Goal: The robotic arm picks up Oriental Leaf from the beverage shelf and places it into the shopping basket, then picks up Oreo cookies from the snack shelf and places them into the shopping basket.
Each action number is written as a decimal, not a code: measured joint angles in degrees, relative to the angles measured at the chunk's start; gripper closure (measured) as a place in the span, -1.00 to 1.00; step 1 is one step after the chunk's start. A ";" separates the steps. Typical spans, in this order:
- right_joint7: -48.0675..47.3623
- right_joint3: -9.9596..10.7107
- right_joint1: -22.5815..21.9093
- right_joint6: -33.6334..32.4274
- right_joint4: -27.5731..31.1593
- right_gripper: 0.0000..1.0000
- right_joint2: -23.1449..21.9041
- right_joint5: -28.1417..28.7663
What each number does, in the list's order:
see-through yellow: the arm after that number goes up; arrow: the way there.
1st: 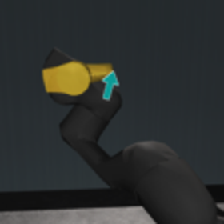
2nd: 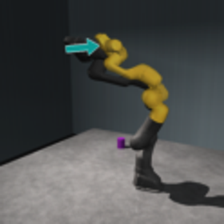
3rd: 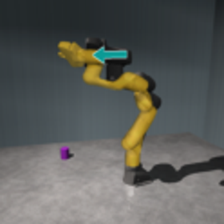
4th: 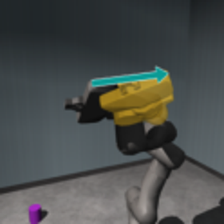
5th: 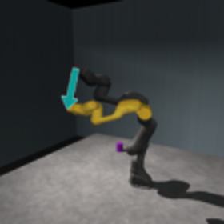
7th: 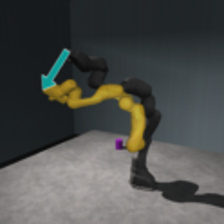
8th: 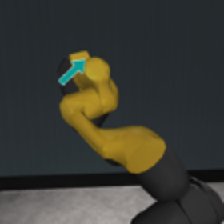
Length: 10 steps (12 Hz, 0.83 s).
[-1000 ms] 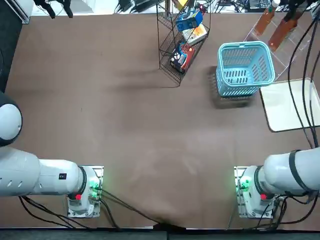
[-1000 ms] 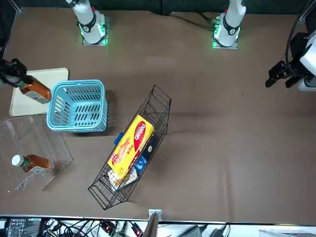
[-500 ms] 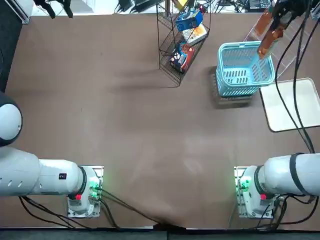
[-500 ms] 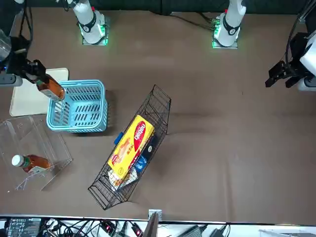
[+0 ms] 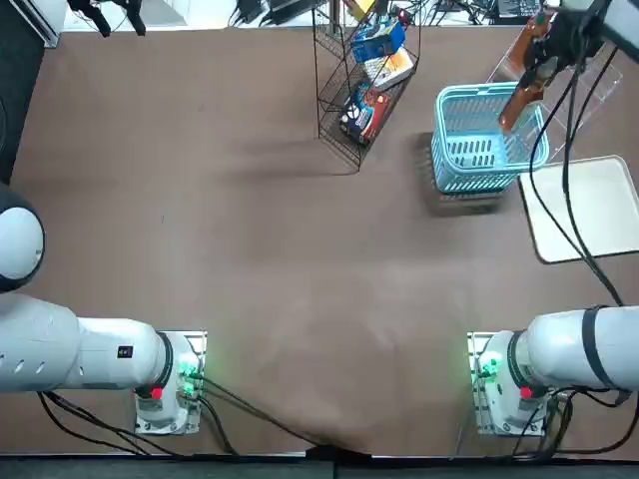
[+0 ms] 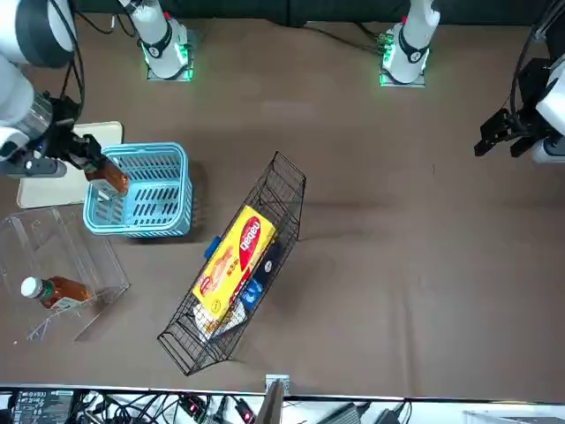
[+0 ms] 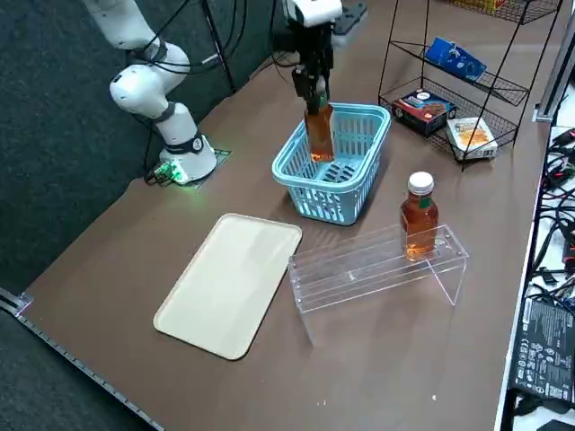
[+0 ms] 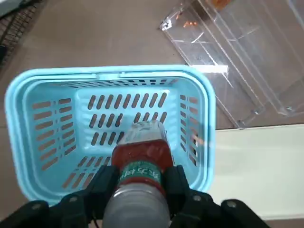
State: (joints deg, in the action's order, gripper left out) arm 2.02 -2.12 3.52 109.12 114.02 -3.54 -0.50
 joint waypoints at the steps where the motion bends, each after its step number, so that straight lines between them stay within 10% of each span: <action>1: -0.01 0.00 0.00 1.66 1.33 -0.12 0.44 0.00; 10: -0.02 0.00 -0.01 15.23 7.90 -0.12 8.12 0.00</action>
State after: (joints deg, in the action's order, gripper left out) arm 2.00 -2.12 3.51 124.34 121.92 4.58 -0.50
